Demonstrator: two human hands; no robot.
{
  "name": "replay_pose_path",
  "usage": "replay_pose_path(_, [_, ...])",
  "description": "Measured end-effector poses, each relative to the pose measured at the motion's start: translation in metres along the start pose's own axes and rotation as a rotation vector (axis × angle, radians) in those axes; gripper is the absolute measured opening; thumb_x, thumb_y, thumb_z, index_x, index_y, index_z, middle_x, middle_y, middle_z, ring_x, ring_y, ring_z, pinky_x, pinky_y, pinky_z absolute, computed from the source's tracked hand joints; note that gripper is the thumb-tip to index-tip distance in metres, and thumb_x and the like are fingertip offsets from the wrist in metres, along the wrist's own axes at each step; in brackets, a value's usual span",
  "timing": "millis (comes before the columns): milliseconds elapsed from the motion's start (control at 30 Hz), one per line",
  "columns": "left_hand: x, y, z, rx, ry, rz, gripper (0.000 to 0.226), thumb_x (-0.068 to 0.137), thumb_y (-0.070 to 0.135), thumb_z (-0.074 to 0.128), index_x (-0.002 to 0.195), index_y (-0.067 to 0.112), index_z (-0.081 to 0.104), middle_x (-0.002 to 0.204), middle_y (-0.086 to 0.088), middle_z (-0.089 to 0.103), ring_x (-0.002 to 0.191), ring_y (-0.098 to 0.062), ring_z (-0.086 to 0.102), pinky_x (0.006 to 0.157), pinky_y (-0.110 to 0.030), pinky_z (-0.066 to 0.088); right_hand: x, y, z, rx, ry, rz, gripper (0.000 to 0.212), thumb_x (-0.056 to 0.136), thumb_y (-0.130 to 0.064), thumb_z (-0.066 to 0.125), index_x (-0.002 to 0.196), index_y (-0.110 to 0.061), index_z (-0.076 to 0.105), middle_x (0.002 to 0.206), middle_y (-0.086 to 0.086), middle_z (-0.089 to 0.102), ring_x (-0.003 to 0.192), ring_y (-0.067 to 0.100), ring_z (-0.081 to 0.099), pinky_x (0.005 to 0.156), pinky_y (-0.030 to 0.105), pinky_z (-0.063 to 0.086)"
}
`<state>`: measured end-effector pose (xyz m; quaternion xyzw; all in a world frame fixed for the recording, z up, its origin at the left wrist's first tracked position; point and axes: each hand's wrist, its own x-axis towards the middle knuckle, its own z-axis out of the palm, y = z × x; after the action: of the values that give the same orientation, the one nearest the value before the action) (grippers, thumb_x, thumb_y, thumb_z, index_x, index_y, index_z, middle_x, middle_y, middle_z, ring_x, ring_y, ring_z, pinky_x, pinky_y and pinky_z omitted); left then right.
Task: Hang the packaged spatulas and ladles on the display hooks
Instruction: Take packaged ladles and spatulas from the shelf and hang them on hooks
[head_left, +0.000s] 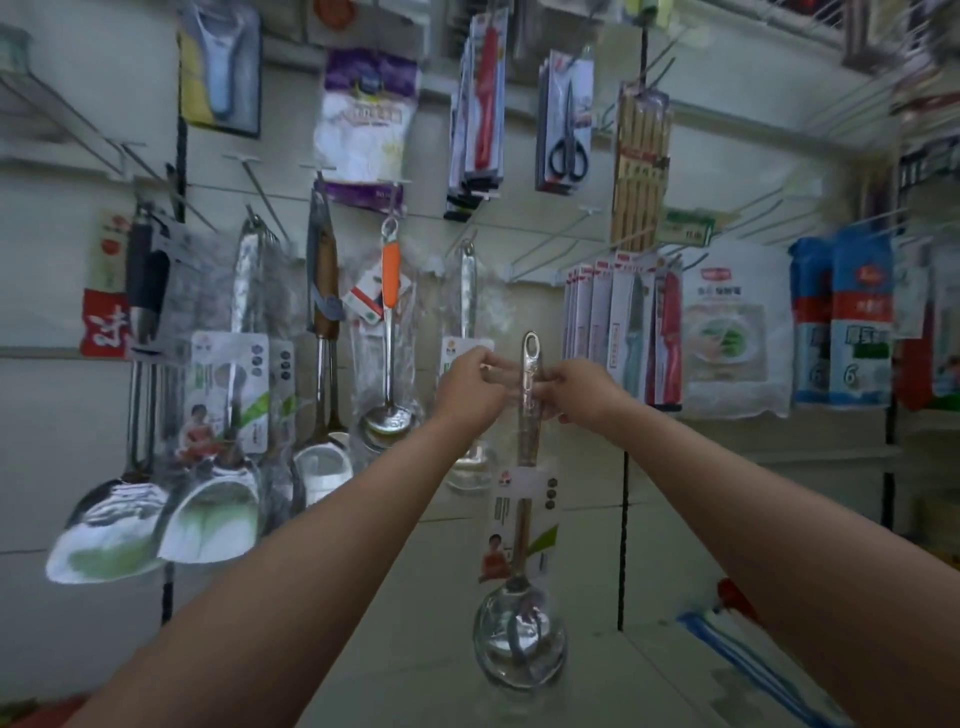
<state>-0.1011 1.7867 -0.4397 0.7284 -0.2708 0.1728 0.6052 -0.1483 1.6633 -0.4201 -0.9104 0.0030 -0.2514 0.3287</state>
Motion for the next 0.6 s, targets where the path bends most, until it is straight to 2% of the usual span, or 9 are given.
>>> replay_pose_path(100, [0.012, 0.013, -0.009, -0.104, 0.075, -0.031, 0.020, 0.084, -0.004, 0.056, 0.087, 0.015, 0.049, 0.100, -0.022, 0.061, 0.077, -0.027, 0.059, 0.066, -0.037, 0.053, 0.012, -0.016, -0.010, 0.003, 0.022, -0.020, 0.023, 0.096, -0.014, 0.050, 0.103, 0.003, 0.064, 0.101, 0.019, 0.067, 0.082, 0.020, 0.059, 0.067, 0.026, 0.047])
replay_pose_path(167, [0.026, 0.018, -0.015, -0.146, 0.123, -0.024, 0.024, 0.084, -0.004, 0.060, 0.080, 0.016, 0.047, 0.099, -0.021, 0.061, 0.069, -0.023, 0.059, 0.065, -0.035, 0.054, 0.022, -0.028, -0.015, 0.044, 0.010, -0.033, 0.024, 0.097, -0.011, 0.047, 0.108, 0.006, 0.061, 0.094, 0.018, 0.063, 0.075, 0.021, 0.056, 0.064, 0.027, 0.048])
replay_pose_path(233, [0.038, 0.021, -0.022, -0.149, 0.161, -0.006, 0.025, 0.083, -0.006, 0.059, 0.077, 0.015, 0.047, 0.097, -0.021, 0.062, 0.065, -0.021, 0.059, 0.065, -0.038, 0.056, 0.030, -0.038, -0.018, 0.134, -0.026, -0.038, 0.018, 0.098, -0.008, 0.044, 0.103, 0.002, 0.058, 0.080, 0.011, 0.056, 0.065, 0.015, 0.052, 0.060, 0.027, 0.049])
replay_pose_path(300, [0.050, 0.027, -0.028, -0.143, 0.184, 0.003, 0.025, 0.083, -0.009, 0.057, 0.075, 0.013, 0.048, 0.094, -0.022, 0.064, 0.067, -0.024, 0.061, 0.072, -0.043, 0.057, 0.041, -0.047, -0.020, 0.162, -0.036, -0.059, 0.017, 0.098, -0.007, 0.043, 0.087, -0.003, 0.055, 0.071, 0.006, 0.051, 0.060, 0.013, 0.051, 0.059, 0.026, 0.049])
replay_pose_path(367, [0.064, 0.034, -0.033, -0.136, 0.211, 0.021, 0.026, 0.083, -0.009, 0.057, 0.071, 0.012, 0.048, 0.092, -0.021, 0.064, 0.076, -0.029, 0.063, 0.076, -0.044, 0.057, 0.057, -0.055, -0.023, 0.153, -0.016, -0.093, 0.026, 0.097, -0.006, 0.043, 0.072, -0.008, 0.051, 0.067, 0.006, 0.051, 0.059, 0.014, 0.050, 0.058, 0.026, 0.048])
replay_pose_path(500, [0.091, 0.045, -0.042, -0.112, 0.229, 0.055, 0.025, 0.080, -0.004, 0.061, 0.068, 0.014, 0.051, 0.085, -0.016, 0.064, 0.084, -0.031, 0.065, 0.084, -0.049, 0.054, 0.086, -0.067, -0.029, 0.144, 0.041, -0.143, 0.032, 0.096, -0.008, 0.045, 0.064, -0.010, 0.050, 0.067, 0.006, 0.053, 0.062, 0.018, 0.052, 0.066, 0.032, 0.052])
replay_pose_path(600, [0.109, 0.053, -0.049, -0.120, 0.208, 0.076, 0.022, 0.078, -0.001, 0.064, 0.071, 0.015, 0.051, 0.082, -0.011, 0.062, 0.081, -0.027, 0.062, 0.085, -0.046, 0.055, 0.107, -0.075, -0.030, 0.162, 0.089, -0.174, 0.032, 0.097, -0.010, 0.045, 0.065, -0.010, 0.050, 0.067, 0.005, 0.054, 0.062, 0.016, 0.053, 0.058, 0.025, 0.050])
